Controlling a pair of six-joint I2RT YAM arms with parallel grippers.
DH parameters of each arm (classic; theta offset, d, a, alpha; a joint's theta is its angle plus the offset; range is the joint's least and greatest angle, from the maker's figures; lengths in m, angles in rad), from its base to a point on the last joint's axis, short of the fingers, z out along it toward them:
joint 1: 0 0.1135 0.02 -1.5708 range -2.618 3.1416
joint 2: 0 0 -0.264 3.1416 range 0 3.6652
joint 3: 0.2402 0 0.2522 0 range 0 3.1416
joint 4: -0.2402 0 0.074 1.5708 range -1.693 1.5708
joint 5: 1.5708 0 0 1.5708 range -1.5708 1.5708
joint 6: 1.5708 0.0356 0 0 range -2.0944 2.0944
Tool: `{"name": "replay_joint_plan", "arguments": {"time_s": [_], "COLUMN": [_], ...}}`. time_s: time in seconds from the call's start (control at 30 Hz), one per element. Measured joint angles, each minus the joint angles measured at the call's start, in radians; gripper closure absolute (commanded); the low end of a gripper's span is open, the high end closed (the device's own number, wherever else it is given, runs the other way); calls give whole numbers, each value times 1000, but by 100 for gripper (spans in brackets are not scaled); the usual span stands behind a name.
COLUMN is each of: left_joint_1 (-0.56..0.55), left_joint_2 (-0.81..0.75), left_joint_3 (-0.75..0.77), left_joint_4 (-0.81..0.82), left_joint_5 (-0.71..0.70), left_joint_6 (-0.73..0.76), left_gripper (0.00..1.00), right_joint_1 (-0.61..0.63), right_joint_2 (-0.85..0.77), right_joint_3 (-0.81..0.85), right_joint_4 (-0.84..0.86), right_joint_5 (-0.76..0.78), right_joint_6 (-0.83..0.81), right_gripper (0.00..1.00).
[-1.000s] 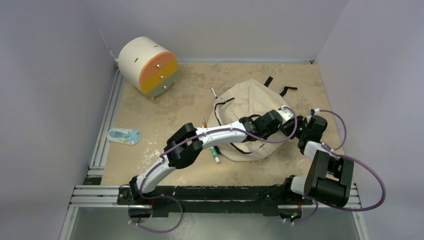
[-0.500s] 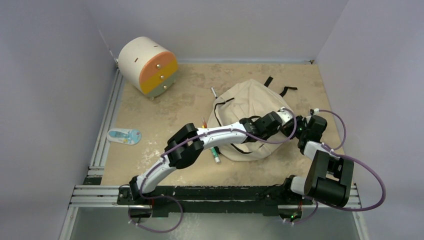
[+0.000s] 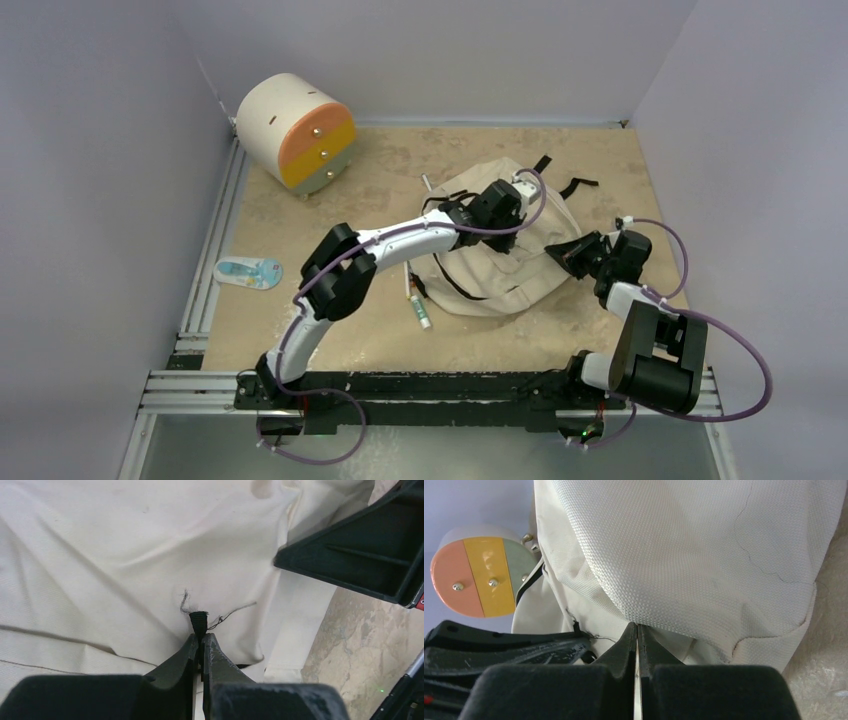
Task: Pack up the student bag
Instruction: Unzip the student bag at the center of the board.
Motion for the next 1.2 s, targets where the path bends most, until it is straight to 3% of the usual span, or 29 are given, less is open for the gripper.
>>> {"name": "replay_joint_plan", "arguments": {"time_s": [0.2, 0.63, 1.2], "left_joint_1": [39, 73, 278], "left_joint_2": [-14, -17, 18], "left_joint_3": [-30, -32, 140], "left_joint_4": [9, 12, -14], "left_joint_5": [66, 69, 42], "left_joint_6": [-41, -30, 95], "left_gripper": [100, 100, 100], "right_joint_1": [0, 0, 0], "right_joint_2": [0, -11, -34], "right_joint_3": [0, 0, 6], "right_joint_4": [-2, -21, -52], "right_joint_5": [3, 27, 55], "right_joint_6": [-9, -25, -38], "right_gripper": [100, 100, 100]}}
